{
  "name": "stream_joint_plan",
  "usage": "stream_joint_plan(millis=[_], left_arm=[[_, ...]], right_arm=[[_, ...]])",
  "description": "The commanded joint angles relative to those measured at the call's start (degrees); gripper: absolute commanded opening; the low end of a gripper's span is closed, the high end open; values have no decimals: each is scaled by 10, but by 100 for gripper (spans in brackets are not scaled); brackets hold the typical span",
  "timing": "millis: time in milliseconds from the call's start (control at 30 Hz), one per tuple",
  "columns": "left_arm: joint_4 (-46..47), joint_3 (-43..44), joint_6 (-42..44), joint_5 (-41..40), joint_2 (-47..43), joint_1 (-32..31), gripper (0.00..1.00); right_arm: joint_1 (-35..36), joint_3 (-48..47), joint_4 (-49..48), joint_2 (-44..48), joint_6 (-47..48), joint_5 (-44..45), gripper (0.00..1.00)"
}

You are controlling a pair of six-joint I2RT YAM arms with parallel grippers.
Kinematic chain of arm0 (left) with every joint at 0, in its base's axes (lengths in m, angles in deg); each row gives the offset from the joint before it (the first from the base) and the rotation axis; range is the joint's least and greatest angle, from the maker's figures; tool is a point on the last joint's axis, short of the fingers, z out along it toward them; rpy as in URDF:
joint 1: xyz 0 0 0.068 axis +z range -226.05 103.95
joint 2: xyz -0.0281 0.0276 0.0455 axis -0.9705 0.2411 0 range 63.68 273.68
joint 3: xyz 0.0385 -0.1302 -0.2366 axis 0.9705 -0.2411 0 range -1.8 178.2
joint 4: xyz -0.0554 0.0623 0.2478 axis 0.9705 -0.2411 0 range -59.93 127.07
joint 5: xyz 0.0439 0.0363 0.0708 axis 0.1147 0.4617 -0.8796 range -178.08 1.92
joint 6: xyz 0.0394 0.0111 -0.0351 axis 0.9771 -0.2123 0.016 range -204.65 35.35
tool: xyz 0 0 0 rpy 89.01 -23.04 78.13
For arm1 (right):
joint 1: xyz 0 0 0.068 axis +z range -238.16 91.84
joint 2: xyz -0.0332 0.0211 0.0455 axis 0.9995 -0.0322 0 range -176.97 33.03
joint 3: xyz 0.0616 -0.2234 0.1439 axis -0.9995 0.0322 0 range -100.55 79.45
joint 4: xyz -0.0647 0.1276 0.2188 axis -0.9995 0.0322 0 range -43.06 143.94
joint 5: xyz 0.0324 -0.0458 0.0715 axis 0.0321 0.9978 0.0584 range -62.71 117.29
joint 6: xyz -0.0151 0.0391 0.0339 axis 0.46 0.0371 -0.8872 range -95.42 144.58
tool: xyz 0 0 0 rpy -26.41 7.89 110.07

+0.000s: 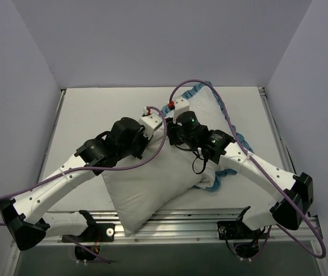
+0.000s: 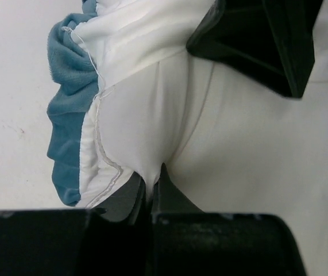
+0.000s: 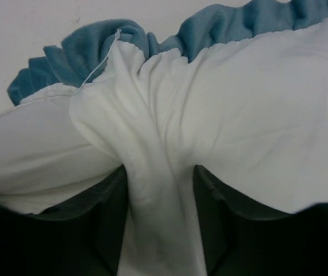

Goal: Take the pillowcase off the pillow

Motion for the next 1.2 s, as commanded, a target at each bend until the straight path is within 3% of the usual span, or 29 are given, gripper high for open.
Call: stream_joint_plan(millis=[0, 67, 100, 133, 200, 367, 567, 800, 933, 967, 1067, 1100, 1167], left_arm=[[73, 12, -3, -15, -39, -4, 2], [70, 8, -9, -14, -50, -4, 2], [67, 7, -9, -17, -54, -4, 2], [65, 5, -9, -23, -65, -4, 2], [51, 1, -9, -49, -78, -4, 2], [0, 16, -40, -121, -126, 2, 2], [-51, 38, -97, -154, -186, 3, 2], [-149, 32, -187, -191, -256, 4, 2], [-181, 17, -206, -205, -277, 4, 2], [-176, 12, -205, -203, -276, 4, 2], [-134, -13, -196, -184, -247, 4, 2], [-117, -31, -191, -176, -225, 4, 2], [-52, -47, -169, -176, -201, 5, 2]], right_arm=[[-1, 15, -4, -23, 11, 62, 32], [-5, 20, -7, -28, 9, 89, 20], [-12, 23, -7, -29, 0, 100, 7], [-21, 24, -9, -28, -3, 109, 1], [-48, 22, -6, -20, -11, 118, 0], [-208, -4, 16, 11, -28, 129, 0], [-406, -42, 36, 30, -83, 45, 0], [-525, -68, 58, 14, -125, 0, 0], [-539, -65, 36, 9, -131, -40, 0], [-536, -57, 17, 14, -131, -113, 0], [-488, -30, -18, 14, -126, -180, 0], [-444, -29, -17, 12, -115, -180, 1], [-409, -26, -15, 8, -111, -187, 9]])
